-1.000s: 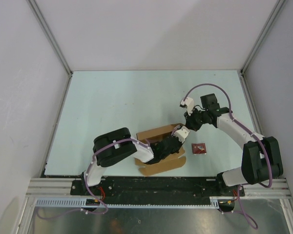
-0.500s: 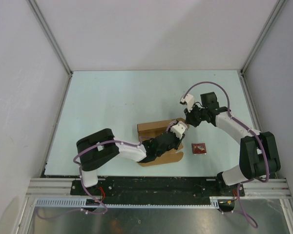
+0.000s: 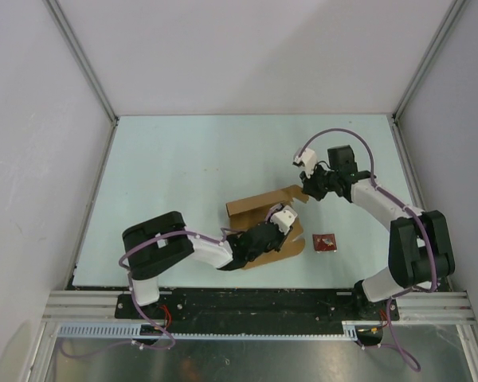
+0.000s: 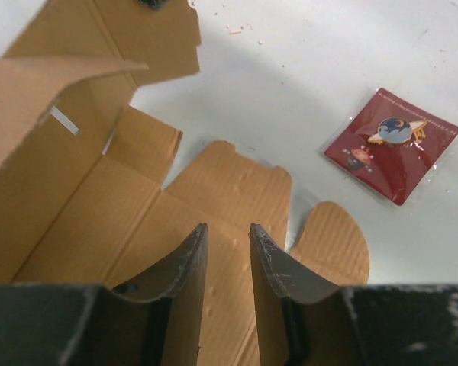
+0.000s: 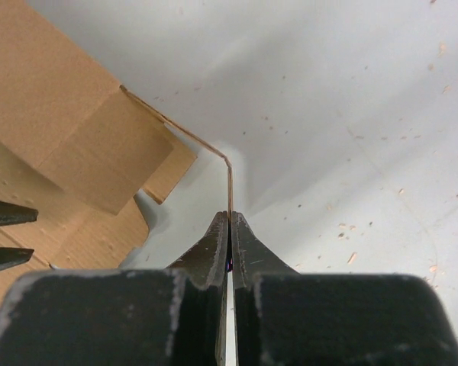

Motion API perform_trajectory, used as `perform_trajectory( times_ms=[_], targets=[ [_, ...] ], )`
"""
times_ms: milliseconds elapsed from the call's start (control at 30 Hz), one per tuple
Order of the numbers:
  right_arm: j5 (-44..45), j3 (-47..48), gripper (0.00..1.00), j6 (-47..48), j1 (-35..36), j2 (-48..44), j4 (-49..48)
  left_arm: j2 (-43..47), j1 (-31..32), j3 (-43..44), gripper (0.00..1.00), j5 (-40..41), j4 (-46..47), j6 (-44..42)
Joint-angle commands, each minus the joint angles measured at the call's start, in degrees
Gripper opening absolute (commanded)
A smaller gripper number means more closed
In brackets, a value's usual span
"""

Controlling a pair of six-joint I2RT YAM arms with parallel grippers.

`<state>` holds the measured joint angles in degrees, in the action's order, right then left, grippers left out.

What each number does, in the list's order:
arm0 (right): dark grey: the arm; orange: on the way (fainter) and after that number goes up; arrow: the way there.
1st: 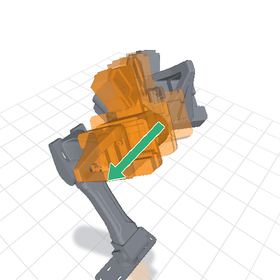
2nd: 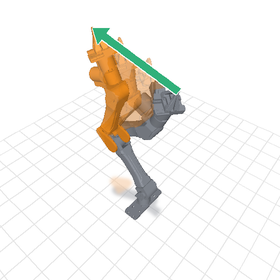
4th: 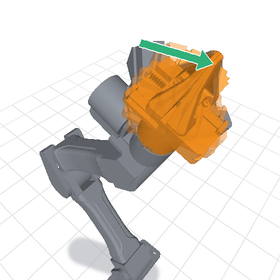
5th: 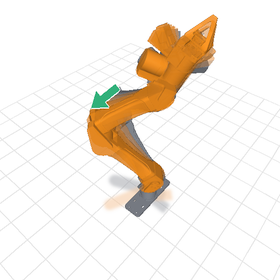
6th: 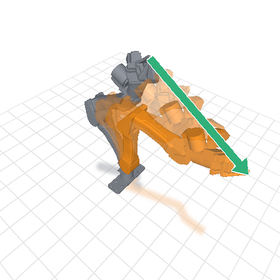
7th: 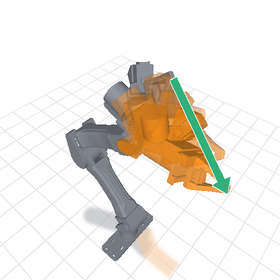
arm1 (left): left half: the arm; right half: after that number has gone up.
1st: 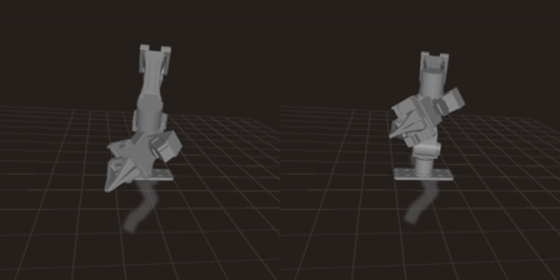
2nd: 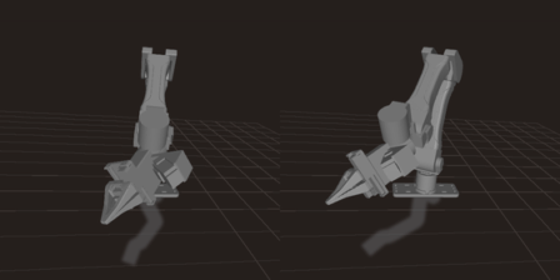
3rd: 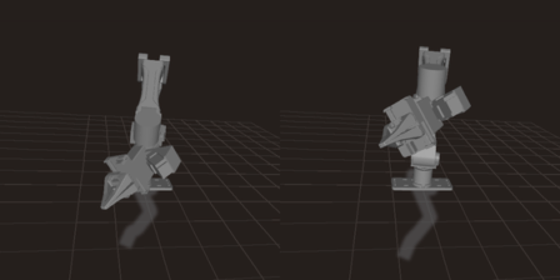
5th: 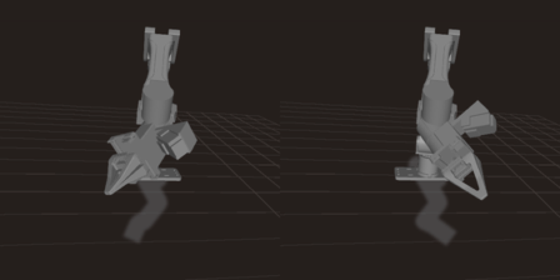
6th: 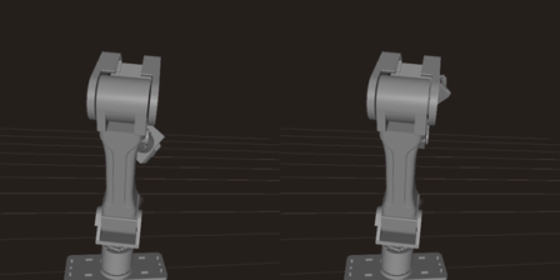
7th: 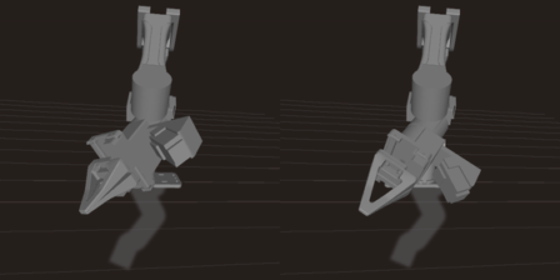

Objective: Fold the paper box

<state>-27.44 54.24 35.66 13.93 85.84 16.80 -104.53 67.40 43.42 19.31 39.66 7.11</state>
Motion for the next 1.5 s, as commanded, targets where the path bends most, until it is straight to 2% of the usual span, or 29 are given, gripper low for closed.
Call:
perform_trajectory(
  times_ms=[0, 500, 967, 1467],
  targets=[
    [-1.12, 4.56, 0.0, 2.13, -0.31, 2.22, -1.5, -1.46, -0.16, -0.44, 0.34, 1.08, 1.65, 1.23],
    [-1.56, 8.08, 0.0, 2.4, 0.39, 7.41, -1.77, -6.3, -1.65, 2.72, 0.31, 1.6, 1.56, 1.94],
    [-2.35, 8.08, 0.0, 2.13, 0.92, 7.15, 0.52, -8.85, -3.06, 7.99, 0.29, 3.01, 1.82, 2.38],
    [-2.71, 8.08, 0.0, 1.43, 1.1, 5.48, 2.45, -14.73, -4.2, 11.78, 0.29, 0.38, 1.91, 2.55]
  ],
)
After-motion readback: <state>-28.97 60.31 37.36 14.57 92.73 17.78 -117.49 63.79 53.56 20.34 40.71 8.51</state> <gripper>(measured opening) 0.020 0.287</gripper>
